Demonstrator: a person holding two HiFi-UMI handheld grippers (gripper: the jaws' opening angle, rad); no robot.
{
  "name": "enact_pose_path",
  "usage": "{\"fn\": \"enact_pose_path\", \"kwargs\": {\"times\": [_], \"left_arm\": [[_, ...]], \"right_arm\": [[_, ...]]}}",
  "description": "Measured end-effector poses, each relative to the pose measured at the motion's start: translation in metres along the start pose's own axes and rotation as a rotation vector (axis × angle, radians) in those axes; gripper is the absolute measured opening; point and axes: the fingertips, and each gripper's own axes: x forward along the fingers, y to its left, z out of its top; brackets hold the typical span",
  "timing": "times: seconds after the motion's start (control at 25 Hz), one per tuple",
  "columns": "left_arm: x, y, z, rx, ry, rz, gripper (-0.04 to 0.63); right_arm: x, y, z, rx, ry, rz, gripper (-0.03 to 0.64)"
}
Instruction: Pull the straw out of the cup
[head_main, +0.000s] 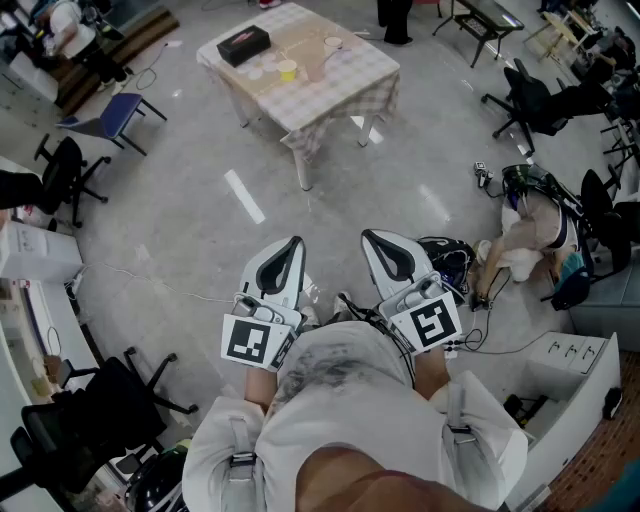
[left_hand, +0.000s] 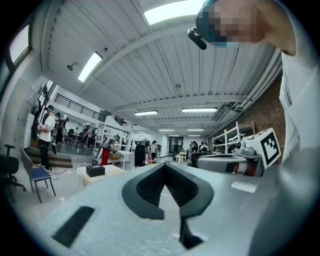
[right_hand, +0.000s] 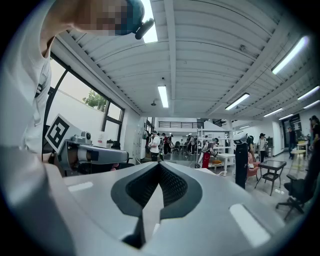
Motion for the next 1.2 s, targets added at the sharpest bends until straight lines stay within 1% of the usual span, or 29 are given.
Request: {"fn": "enact_pose_path", "kwargs": {"times": [0.2,0.32,0.44,0.52,0.64,0.76,0.84,1.04,1.2], "left_arm": [[0.003,-0.002,-0.002,0.001,0.008,0.003,0.005],[0.006,-0.003,-0.010,0.011,0.037,0.004,0.005],[0.011,-0.006,-0.016,0.018,0.060,0.005,0.005],[0.017,-0.009,-0.015,0.017,0.055,0.010,0.005],[0.028,-0.015,-0.008,0.005,0.026,0.026,0.005],[0.032,-0.020,-0.011,0.012,0.042,0.042,0.005],[0.037,-0.023,-0.008,0.006,0.026,0.053,0.005],[0.045,-0.021,-0.022,0.015,0.076,0.055,0.005],[0.058,-0.013,-0.022,0.018,0.072,0.051,0.005]], "right_arm": [[-0.001,-0.006,-0.002,0.004,0.005,-0.011,0.008],[-0.002,-0.012,0.000,0.012,-0.013,-0.013,0.009],[-0.004,-0.018,-0.007,0.011,0.010,-0.007,0.009],[-0.005,-0.022,-0.008,0.009,0.013,0.003,0.009],[-0.008,-0.031,-0.008,0.010,0.010,0.016,0.009],[-0.011,-0.040,-0.008,0.014,0.004,0.031,0.009],[-0.012,-0.045,-0.009,0.015,0.003,0.041,0.009],[-0.008,-0.054,-0.012,0.022,0.008,0.049,0.009],[0.002,-0.064,-0.014,0.020,0.018,0.050,0.009]]}}
